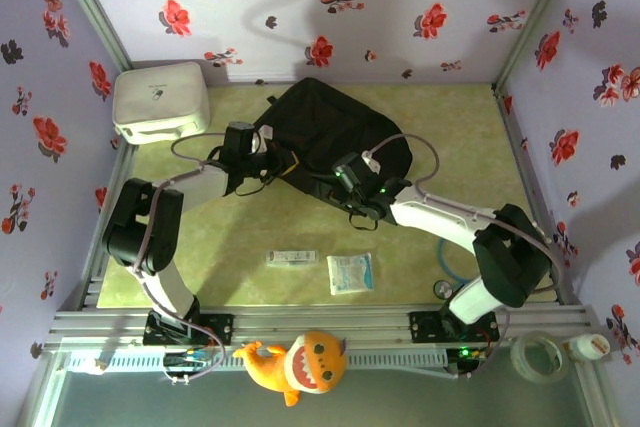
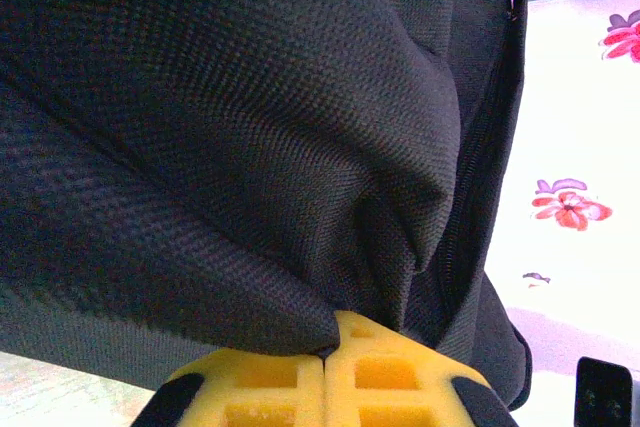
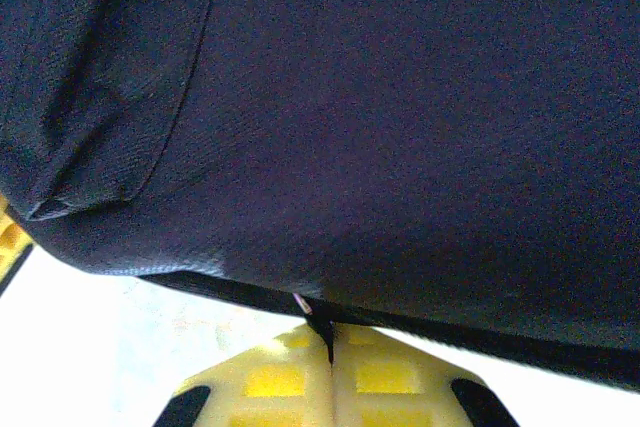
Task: Pack the student bag
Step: Zip the student bag at the top-center of the table.
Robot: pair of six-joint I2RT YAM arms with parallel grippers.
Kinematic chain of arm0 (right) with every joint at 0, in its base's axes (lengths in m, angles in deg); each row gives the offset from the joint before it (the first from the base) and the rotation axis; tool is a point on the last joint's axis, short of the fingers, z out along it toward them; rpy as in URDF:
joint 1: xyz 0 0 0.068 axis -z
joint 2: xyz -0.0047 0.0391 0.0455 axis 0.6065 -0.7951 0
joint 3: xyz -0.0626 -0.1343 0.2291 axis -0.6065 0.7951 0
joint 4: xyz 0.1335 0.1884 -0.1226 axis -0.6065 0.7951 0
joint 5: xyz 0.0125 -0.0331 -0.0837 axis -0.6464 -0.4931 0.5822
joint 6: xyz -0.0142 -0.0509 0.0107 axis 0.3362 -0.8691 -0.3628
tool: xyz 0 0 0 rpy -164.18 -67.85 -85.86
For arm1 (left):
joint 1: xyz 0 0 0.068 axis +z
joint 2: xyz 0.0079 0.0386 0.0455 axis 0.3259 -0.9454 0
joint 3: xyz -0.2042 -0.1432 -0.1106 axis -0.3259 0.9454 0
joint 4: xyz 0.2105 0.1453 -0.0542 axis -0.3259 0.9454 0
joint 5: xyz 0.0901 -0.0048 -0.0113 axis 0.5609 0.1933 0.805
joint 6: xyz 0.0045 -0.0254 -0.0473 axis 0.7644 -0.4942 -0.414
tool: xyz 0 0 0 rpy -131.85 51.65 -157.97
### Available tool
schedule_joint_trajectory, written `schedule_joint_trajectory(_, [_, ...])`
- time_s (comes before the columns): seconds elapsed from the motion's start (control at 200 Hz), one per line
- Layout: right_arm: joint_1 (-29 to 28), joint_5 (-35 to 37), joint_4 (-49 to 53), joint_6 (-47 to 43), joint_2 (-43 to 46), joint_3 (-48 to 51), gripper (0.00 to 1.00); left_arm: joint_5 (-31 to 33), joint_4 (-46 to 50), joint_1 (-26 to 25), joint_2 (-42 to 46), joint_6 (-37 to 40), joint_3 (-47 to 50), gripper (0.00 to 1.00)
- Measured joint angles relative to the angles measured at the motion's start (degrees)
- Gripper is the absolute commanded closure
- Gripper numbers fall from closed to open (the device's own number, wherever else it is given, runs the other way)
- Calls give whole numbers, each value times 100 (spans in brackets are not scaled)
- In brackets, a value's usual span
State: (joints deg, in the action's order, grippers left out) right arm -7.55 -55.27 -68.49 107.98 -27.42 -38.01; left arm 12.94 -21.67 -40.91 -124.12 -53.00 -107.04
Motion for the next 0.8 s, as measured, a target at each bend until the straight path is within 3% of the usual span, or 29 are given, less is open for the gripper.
schedule_joint_trajectory(0.28, [26, 92, 109, -149, 118, 50, 100, 48, 22, 31, -4, 39, -74, 100])
schedule_joint_trajectory(0.8, [455, 208, 428, -719, 1207, 785, 100, 240, 140, 247, -160, 136, -304, 100])
